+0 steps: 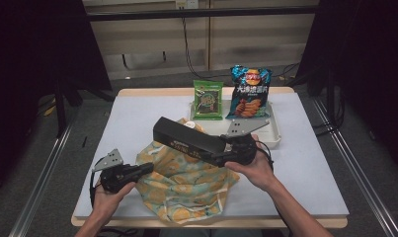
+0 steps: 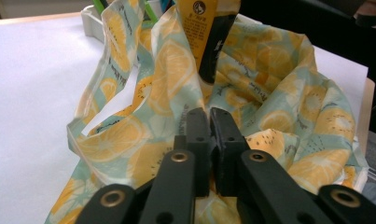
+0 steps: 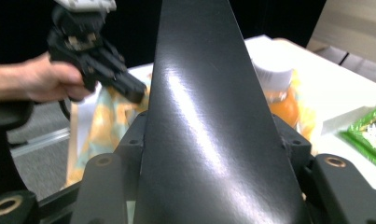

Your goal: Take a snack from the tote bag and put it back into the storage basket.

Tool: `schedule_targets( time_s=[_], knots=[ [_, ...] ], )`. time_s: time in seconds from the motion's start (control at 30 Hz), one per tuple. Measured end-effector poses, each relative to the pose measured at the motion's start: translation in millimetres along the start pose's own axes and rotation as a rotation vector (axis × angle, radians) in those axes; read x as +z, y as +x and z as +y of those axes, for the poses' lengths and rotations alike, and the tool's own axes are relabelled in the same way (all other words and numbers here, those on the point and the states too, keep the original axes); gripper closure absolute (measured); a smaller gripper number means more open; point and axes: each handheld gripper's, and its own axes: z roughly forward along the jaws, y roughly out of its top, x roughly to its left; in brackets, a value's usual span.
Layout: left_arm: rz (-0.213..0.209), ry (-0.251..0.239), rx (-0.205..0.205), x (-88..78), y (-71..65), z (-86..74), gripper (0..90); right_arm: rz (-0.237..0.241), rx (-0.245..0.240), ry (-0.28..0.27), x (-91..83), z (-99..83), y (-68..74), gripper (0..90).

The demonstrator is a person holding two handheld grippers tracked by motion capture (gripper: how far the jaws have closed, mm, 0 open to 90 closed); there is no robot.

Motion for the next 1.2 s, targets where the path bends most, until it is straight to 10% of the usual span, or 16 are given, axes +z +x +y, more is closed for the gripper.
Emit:
schedule_targets(
  time_s=[0.8,1.2],
  knots=[
    [0.032,-0.076,0.005,-13.4,-14.9,-0.6,45.7,-0.054,0.006,-0.041,-34.4,32.6,-39.5,43.6],
    [0.068,-0.107,0.018,-25.4,-12.8,0.8,33.0,-0.119,0.064,0.019,-36.7,11.8,-80.9,43.6]
  ],
)
